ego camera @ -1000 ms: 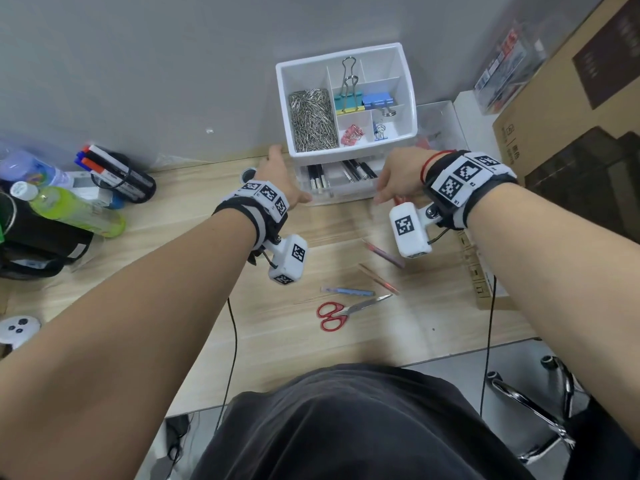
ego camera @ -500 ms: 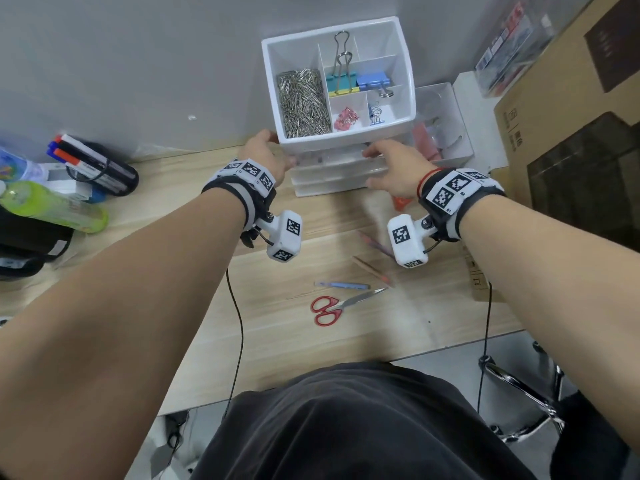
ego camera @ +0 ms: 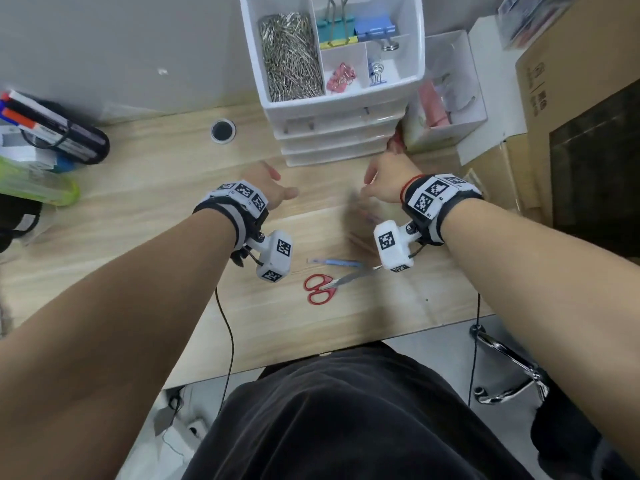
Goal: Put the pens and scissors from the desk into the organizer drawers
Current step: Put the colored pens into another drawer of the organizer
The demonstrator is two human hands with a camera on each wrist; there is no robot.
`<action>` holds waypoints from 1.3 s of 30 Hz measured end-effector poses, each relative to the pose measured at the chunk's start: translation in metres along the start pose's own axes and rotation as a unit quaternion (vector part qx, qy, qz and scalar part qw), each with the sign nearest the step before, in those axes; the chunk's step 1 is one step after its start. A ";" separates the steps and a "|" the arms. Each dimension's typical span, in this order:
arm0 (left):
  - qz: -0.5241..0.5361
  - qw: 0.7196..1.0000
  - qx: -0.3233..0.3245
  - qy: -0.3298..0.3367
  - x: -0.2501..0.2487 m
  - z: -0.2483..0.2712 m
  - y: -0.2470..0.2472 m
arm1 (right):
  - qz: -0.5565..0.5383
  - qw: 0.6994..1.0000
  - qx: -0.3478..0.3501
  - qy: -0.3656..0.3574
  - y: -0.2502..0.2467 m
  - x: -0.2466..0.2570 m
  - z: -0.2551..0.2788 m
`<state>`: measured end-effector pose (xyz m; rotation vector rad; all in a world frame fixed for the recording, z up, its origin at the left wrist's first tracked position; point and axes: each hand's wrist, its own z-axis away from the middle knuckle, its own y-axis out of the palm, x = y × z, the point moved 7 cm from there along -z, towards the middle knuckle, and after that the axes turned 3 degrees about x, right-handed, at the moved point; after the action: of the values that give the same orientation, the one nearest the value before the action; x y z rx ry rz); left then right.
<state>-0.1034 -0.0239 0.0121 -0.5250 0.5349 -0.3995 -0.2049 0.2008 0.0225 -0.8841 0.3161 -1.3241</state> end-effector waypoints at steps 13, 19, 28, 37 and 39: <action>-0.229 0.952 0.145 0.145 0.020 0.007 0.148 | 0.016 0.999 0.038 0.004 0.108 -0.039 -0.007; -0.301 0.929 0.095 0.195 0.006 0.003 0.141 | 0.052 0.998 0.043 -0.002 0.106 -0.036 -0.014; 0.083 0.990 0.095 0.059 0.015 -0.012 0.108 | -0.085 0.995 0.050 0.021 0.086 -0.027 -0.015; 0.208 0.958 0.157 0.120 -0.017 0.017 0.086 | -0.559 0.826 0.067 -0.032 0.051 0.016 -0.011; 0.207 0.959 0.154 0.112 -0.015 0.017 0.079 | -0.567 0.820 0.069 -0.030 0.048 0.016 -0.008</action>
<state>-0.0884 0.0529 -0.0145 -0.0582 0.7682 -0.1347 -0.1720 0.1823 -0.0120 -1.0142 -0.4596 -2.3647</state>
